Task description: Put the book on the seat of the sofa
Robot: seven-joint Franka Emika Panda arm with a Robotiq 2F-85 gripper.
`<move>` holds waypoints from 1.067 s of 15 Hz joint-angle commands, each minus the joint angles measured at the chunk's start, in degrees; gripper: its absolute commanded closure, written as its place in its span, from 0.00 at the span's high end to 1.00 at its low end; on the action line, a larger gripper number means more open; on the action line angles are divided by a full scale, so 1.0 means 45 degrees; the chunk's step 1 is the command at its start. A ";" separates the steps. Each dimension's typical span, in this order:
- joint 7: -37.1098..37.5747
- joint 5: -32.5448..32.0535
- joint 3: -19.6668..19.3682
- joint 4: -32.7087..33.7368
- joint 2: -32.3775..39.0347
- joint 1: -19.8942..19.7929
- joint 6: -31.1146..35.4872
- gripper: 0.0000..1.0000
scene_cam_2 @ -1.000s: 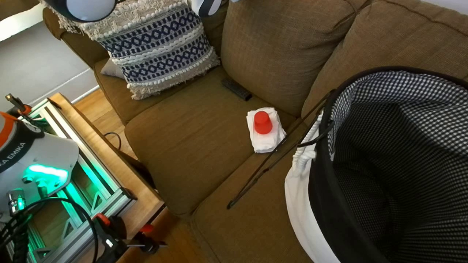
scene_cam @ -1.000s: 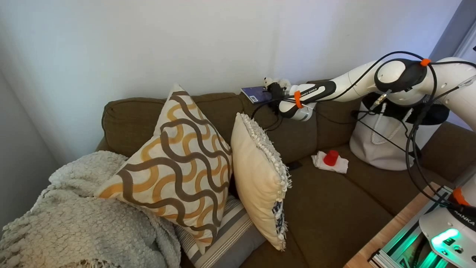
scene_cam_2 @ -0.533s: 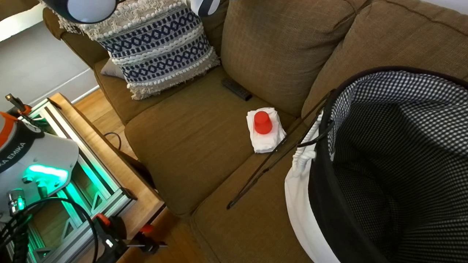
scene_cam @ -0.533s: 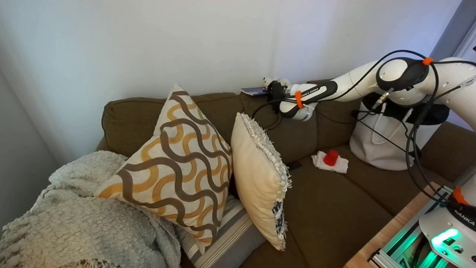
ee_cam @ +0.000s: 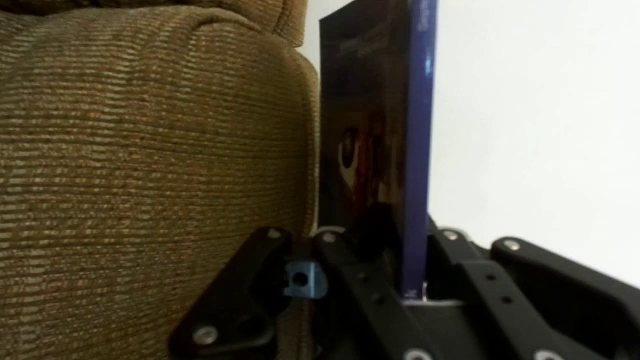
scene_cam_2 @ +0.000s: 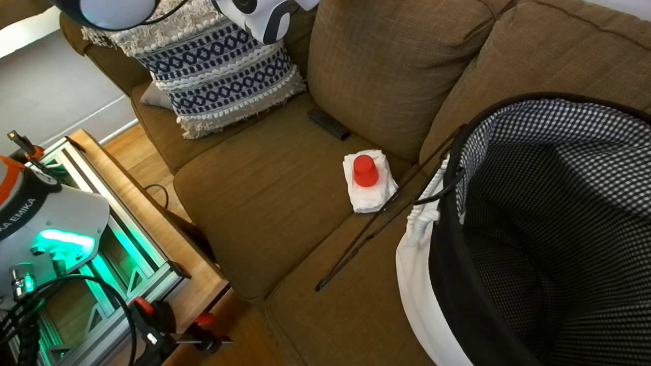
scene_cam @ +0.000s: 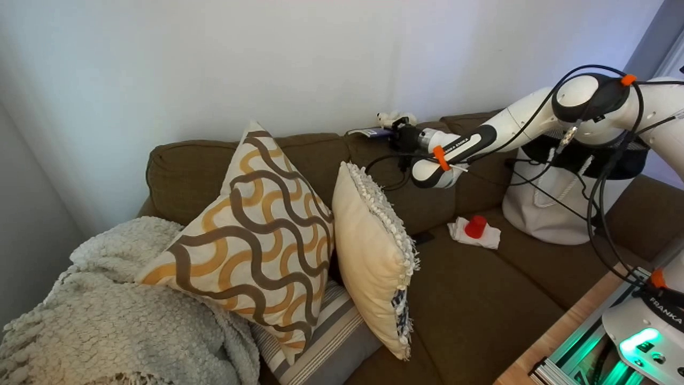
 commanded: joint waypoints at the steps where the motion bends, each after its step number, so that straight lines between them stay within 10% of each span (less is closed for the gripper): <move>1: 0.0996 -0.0253 -0.1015 -0.2764 -0.1857 0.0110 0.2762 0.04; 2: 0.1130 -0.0192 -0.1315 -0.3190 -0.2154 0.0306 0.3489 0.04; 3: -0.0686 -0.0955 0.0986 -0.2551 -0.1344 -0.1205 0.2543 0.04; 8: -0.2493 -0.0242 0.2932 -0.6002 -0.2499 -0.3457 0.2531 0.04; 16: -0.5150 0.6900 0.2872 -1.1254 -0.5945 -0.4268 0.2580 0.04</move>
